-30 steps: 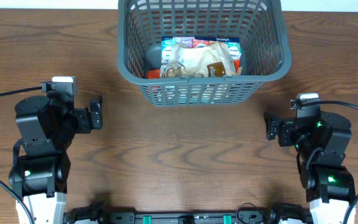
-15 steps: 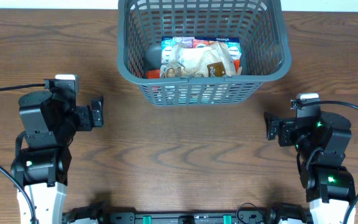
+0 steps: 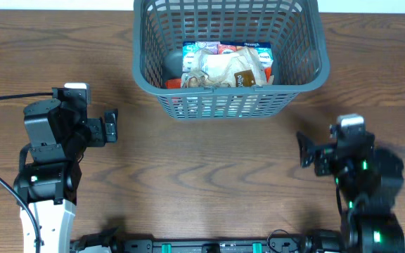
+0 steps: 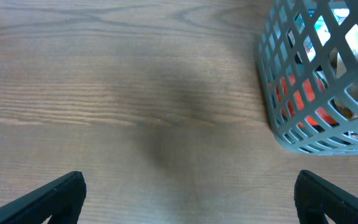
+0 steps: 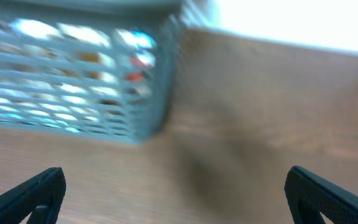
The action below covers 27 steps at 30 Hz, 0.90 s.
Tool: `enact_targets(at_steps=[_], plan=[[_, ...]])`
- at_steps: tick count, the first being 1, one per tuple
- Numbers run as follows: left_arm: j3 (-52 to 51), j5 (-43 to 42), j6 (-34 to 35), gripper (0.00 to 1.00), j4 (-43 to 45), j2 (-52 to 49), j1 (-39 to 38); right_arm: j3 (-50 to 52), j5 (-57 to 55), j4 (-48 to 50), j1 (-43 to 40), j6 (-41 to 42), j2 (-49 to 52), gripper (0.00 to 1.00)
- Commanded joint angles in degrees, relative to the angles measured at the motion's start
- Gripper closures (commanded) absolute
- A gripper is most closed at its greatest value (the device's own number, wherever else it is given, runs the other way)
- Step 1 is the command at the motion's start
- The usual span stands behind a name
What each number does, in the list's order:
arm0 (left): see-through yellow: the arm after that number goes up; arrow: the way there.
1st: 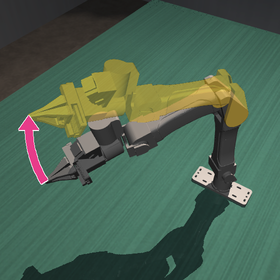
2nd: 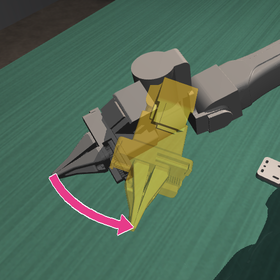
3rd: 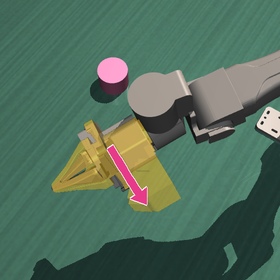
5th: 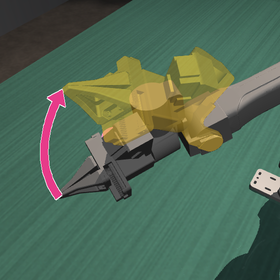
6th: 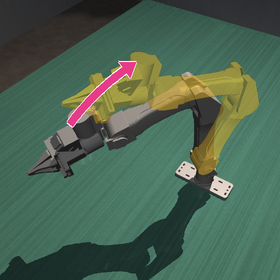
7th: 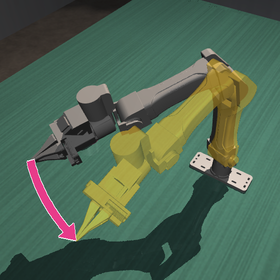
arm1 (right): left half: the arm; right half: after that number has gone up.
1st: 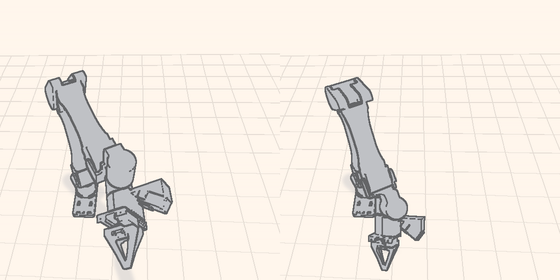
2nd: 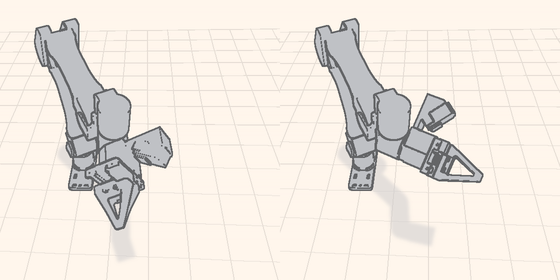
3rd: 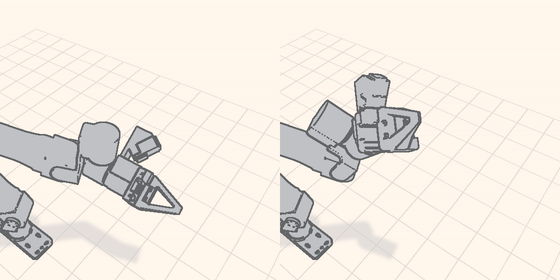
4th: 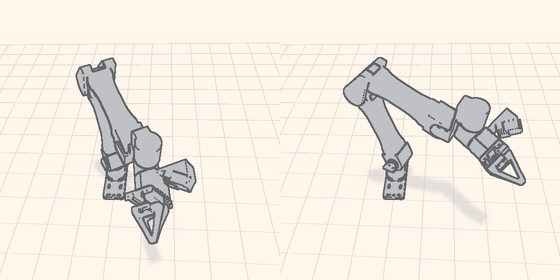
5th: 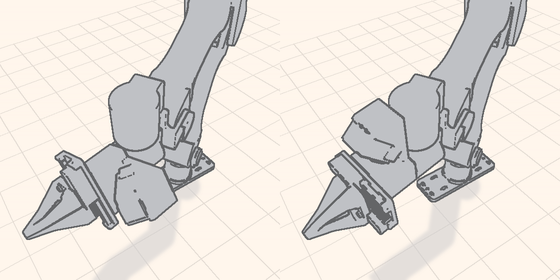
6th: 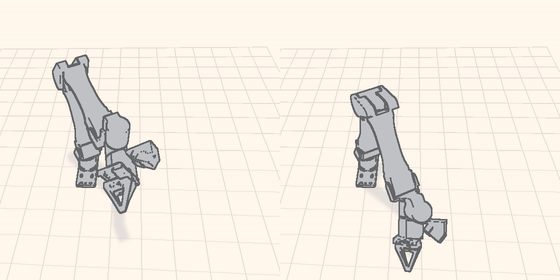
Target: Pack container
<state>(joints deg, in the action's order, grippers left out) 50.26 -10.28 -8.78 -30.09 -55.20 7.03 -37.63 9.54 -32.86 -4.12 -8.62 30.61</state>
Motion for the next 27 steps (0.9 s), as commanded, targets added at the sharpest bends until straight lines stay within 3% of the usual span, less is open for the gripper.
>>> enact_targets(at_steps=[1,8,12,19,27], plan=[[-0.1,0.5,0.7,0.01,0.2,-0.3,0.1,0.6,2.8,-1.2,3.5,-0.4,-7.6,0.01],[-0.1,0.5,0.7,0.01,0.2,-0.3,0.1,6.5,1.4,-0.9,6.8,0.0,-22.5,0.01],[-0.1,0.5,0.7,0.01,0.2,-0.3,0.1,14.2,0.7,4.6,7.1,2.1,-28.3,0.01],[-0.1,0.5,0.7,0.01,0.2,-0.3,0.1,28.1,-1.9,21.4,8.1,4.3,-30.3,0.01],[-0.1,0.5,0.7,0.01,0.2,-0.3,0.1,36.2,-3.2,26.8,8.7,3.8,-30.3,0.01]])
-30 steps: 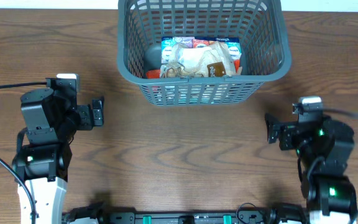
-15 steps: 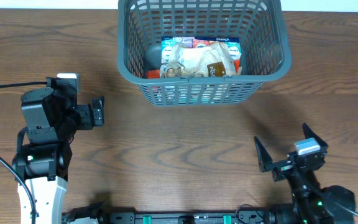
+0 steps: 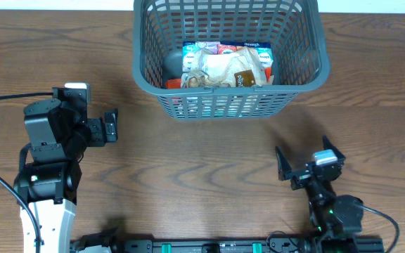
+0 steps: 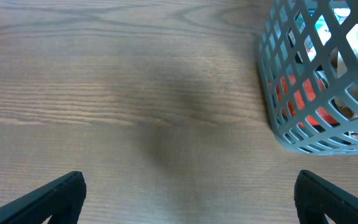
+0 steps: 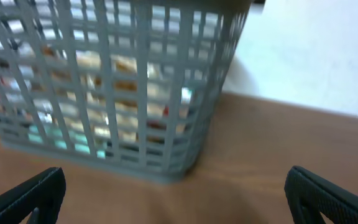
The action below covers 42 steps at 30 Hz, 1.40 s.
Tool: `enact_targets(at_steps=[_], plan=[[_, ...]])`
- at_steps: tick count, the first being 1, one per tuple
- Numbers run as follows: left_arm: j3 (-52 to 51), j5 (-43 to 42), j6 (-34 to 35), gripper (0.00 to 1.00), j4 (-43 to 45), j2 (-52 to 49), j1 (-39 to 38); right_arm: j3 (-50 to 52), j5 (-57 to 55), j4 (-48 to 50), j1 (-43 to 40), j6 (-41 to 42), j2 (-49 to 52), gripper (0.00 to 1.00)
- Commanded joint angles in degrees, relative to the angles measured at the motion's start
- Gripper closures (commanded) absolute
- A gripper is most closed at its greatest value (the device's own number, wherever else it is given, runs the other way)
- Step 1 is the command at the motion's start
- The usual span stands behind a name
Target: Pack container
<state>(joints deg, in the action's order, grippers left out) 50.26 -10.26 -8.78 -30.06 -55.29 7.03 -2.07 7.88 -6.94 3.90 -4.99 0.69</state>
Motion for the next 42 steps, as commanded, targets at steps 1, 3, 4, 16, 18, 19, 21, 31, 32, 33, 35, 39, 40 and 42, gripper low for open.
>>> enact_targets(at_steps=[1,3,4,16,18,19,21,31,32,33,35,39,40,42], plan=[[-0.1,0.5,0.7,0.01,0.2,-0.2,0.1,0.7,-3.3,0.8,0.7,-0.5,-0.4,0.01],[-0.1,0.5,0.7,0.01,0.2,-0.2,0.1,0.7,-7.5,0.7,0.7,-0.1,-0.4,0.01],[-0.1,0.5,0.7,0.01,0.2,-0.2,0.1,0.7,-8.7,0.5,0.7,0.6,-0.4,0.01],[-0.1,0.5,0.7,0.01,0.2,-0.2,0.1,0.7,-10.2,0.5,0.6,2.3,-0.4,0.01],[-0.1,0.5,0.7,0.01,0.2,-0.2,0.1,0.7,-11.0,0.6,0.6,3.2,-0.4,0.01],[-0.1,0.5,0.7,0.01,0.2,-0.2,0.1,0.7,-12.0,0.7,0.6,3.9,-0.4,0.01],[-0.1,0.5,0.7,0.01,0.2,-0.2,0.1,0.7,-13.0,0.8,0.6,5.1,-0.4,0.01],[-0.1,0.5,0.7,0.01,0.2,-0.2,0.1,0.7,-11.9,0.8,0.2,5.2,-0.4,0.01],[-0.1,0.5,0.7,0.01,0.2,-0.2,0.1,0.7,-11.9,0.8,0.2,5.2,-0.4,0.01],[-0.1,0.5,0.7,0.01,0.2,-0.2,0.1,0.7,-11.9,0.8,0.2,5.2,-0.4,0.01],[-0.1,0.5,0.7,0.01,0.2,-0.2,0.1,0.7,-11.9,0.8,0.2,5.2,-0.4,0.01],[-0.1,0.5,0.7,0.01,0.2,-0.2,0.1,0.7,-11.9,0.8,0.2,5.2,-0.4,0.01],[-0.1,0.5,0.7,0.01,0.2,-0.2,0.1,0.7,-11.9,0.8,0.2,5.2,-0.4,0.01],[-0.1,0.5,0.7,0.01,0.2,-0.2,0.1,0.7,-11.9,0.8,0.2,5.2,-0.4,0.01]])
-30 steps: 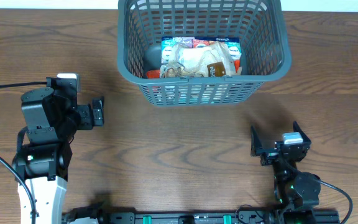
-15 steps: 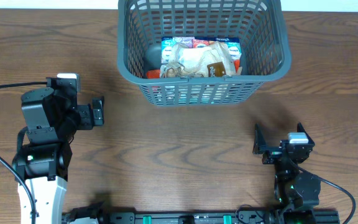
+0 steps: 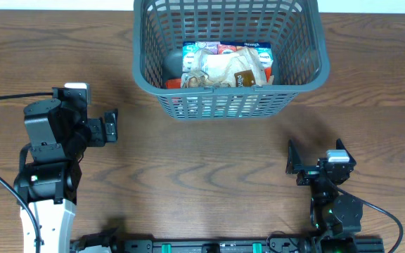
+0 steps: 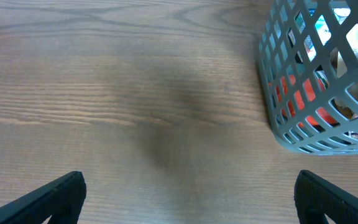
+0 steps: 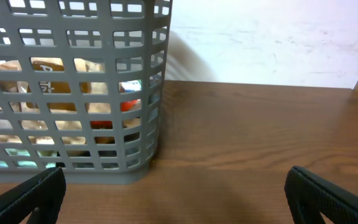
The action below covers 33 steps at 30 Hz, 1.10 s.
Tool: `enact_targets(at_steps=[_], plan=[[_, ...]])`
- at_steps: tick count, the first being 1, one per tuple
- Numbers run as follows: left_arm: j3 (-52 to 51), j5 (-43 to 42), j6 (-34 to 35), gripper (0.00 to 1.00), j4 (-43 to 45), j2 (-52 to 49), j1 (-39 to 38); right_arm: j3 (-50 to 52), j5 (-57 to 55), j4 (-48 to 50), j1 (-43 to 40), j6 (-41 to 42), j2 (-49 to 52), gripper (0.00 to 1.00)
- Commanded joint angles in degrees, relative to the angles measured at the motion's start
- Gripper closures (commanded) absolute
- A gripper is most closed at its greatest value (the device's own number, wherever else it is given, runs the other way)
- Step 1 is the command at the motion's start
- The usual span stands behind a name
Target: Pack container
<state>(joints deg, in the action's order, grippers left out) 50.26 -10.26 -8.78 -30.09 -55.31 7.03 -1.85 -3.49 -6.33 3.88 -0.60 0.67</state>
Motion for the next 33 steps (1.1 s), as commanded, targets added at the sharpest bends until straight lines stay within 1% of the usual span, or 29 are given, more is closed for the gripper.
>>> enact_targets(at_steps=[1,10,13,17,19,22,27,30,33], plan=[[-0.1,0.5,0.7,0.01,0.2,-0.2,0.1,0.5,-0.6,0.2,0.2,0.8,-0.4,0.01],[-0.1,0.5,0.3,0.01,0.2,1.2,0.0,0.5,-0.6,0.2,0.2,0.8,-0.4,0.01],[-0.2,0.4,0.6,0.01,-1.2,4.5,-0.2,0.5,-0.6,0.2,0.2,0.8,-0.4,0.01],[-0.6,0.2,0.8,0.01,-5.6,11.3,-3.0,0.5,-0.5,0.2,0.2,0.8,-0.4,0.01],[-1.8,0.2,0.7,0.01,-5.6,15.0,-4.5,0.5,-0.6,0.2,0.2,0.8,-0.4,0.01],[-5.8,0.2,1.2,0.01,-2.8,21.5,-6.2,0.5,-0.6,0.2,0.2,0.8,-0.4,0.01],[-17.1,0.2,1.2,0.01,4.7,32.5,-6.5,0.5,-0.6,0.2,0.2,0.8,-0.4,0.01],[-24.7,0.2,1.2,0.01,12.2,37.8,-6.5,0.5,-0.6,0.2,0.2,0.8,-0.4,0.01],[-33.3,0.5,1.2,0.01,23.6,42.6,-6.5,0.5,-0.6,0.2,0.2,0.8,-0.4,0.01]])
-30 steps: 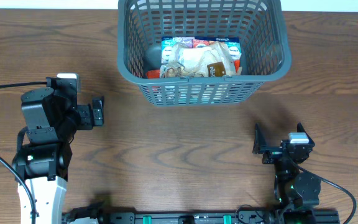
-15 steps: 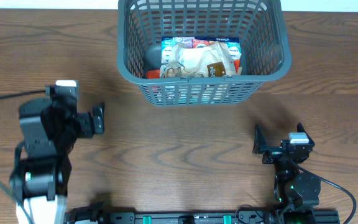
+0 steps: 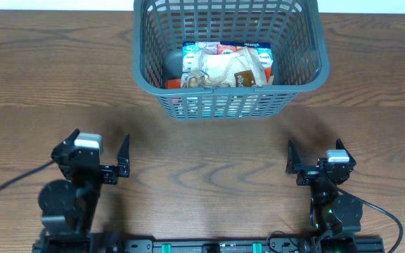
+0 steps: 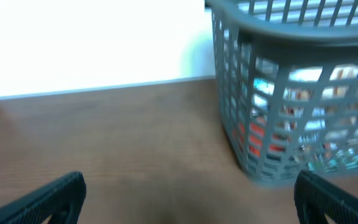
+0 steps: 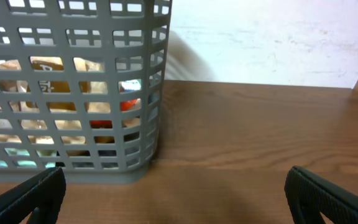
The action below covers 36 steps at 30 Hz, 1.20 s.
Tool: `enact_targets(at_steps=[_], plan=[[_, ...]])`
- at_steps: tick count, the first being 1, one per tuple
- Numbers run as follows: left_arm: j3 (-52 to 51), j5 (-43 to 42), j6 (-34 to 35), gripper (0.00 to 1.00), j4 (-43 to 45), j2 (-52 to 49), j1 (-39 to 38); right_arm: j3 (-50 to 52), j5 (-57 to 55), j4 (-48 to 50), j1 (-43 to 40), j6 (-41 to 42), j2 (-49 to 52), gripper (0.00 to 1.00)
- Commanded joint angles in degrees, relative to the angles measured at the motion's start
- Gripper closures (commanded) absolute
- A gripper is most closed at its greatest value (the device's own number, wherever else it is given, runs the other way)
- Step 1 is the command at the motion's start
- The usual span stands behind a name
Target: Pack container
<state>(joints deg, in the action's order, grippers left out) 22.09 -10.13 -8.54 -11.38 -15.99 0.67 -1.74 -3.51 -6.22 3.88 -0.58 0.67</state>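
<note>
A grey mesh basket (image 3: 308,67) stands at the back middle of the wooden table, with several snack packets (image 3: 225,65) inside. The basket (image 4: 272,112) fills the right of the left wrist view, and the same basket (image 5: 73,87) fills the left of the right wrist view. My left gripper (image 3: 98,156) sits low at the front left, open and empty, pointing toward the basket. At the front right my right gripper (image 3: 316,156) is likewise open, with nothing between its fingers (image 5: 23,199).
A white wall (image 5: 260,37) rises behind the table's far edge. Bare wood (image 3: 209,161) lies between the two grippers and in front of the basket. A black rail (image 3: 209,246) runs along the front edge.
My left arm has dropped from its raised pose at the left to a low position at the front left, its camera now looking level at the basket. The right arm has not moved.
First both arms stood raised, grippers open, the right wrist view blurred. Then the right arm was down low at the front right, and a little later settled facing the basket. The left arm stayed raised until now, when it sits low too.
</note>
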Motion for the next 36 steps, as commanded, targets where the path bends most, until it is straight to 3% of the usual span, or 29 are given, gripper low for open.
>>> enact_targets(at_steps=[1,5,8,16,21,36], plan=[[-7.6,0.4,0.9,0.01,8.4,4.3,-0.2,0.4,-0.5,0.1,0.2,0.8,-0.4,0.01],[-17.2,2.3,0.9,0.01,21.4,8.1,-0.1,0.4,-0.5,0.1,0.2,0.8,-0.4,0.01],[-21.6,3.4,0.9,0.01,24.5,10.4,-0.1,0.4,-0.5,0.1,0.2,0.8,-0.4,0.01],[-21.9,11.8,3.6,0.01,14.8,13.8,-0.1,0.4,-0.5,0.1,0.2,0.8,-0.4,0.01],[-21.9,12.5,5.9,0.01,7.1,15.9,-0.1,0.4,-0.5,0.1,0.2,0.8,-0.4,0.01],[-21.9,10.4,6.3,0.01,7.1,15.9,-0.2,0.4,-0.5,0.1,0.2,0.8,-0.4,0.01]])
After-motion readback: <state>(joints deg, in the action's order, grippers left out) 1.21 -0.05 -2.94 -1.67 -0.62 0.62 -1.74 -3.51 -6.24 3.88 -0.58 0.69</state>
